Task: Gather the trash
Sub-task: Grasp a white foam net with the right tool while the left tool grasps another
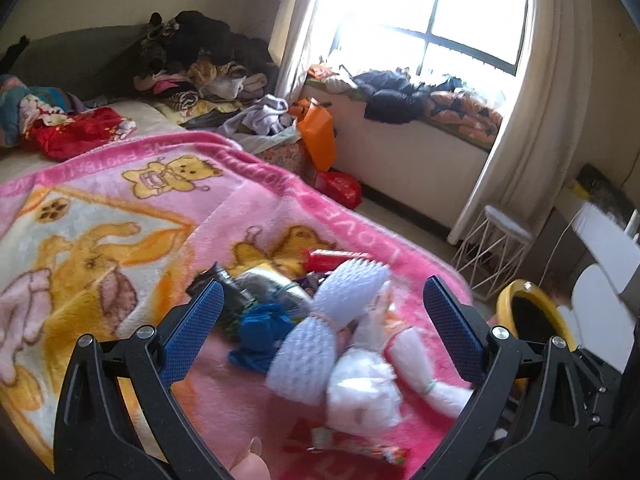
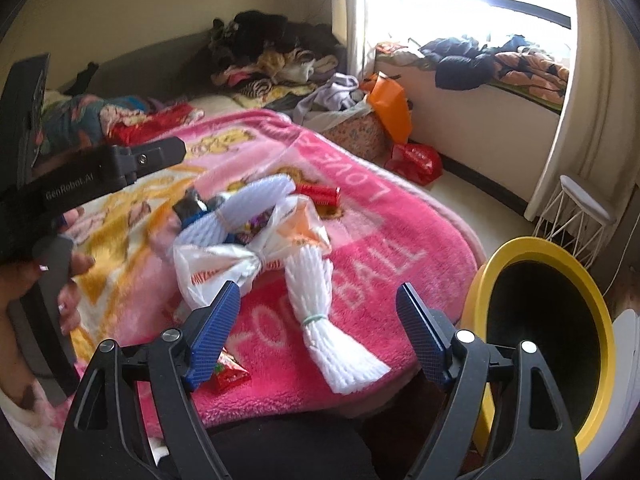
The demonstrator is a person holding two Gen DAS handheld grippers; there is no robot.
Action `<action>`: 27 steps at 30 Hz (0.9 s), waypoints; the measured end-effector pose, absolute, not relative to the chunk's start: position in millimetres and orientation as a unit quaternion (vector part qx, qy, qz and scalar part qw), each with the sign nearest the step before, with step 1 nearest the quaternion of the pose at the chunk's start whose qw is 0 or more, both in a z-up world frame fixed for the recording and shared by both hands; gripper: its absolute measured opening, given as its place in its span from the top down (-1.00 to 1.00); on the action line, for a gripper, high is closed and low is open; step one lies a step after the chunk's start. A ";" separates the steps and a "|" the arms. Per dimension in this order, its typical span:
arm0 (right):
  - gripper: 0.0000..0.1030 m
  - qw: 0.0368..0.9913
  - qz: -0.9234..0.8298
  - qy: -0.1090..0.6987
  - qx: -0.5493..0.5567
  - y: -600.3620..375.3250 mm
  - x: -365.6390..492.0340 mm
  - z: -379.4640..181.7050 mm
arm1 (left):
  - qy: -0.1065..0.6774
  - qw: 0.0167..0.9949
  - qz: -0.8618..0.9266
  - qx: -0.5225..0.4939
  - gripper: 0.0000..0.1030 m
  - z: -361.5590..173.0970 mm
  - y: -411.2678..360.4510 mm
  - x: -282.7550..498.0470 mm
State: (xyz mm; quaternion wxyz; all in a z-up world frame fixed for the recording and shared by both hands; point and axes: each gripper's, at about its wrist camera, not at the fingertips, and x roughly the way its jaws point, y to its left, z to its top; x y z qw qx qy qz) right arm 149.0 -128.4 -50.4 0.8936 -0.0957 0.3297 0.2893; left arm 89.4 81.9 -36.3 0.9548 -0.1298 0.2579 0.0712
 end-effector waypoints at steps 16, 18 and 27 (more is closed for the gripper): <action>-0.51 0.863 0.291 0.400 -0.103 -115.0 177.8 -90.3 | 0.340 0.922 0.053 -0.177 -0.13 -82.8 112.4 100.2; -0.51 0.859 0.290 0.410 -0.096 -115.3 183.7 -93.2 | 0.351 0.917 0.044 -0.184 0.00 -87.7 111.7 102.3; -0.17 0.821 0.298 0.478 -0.093 -104.8 207.5 -121.9 | 0.382 0.904 0.029 -0.189 0.21 -103.8 101.0 109.0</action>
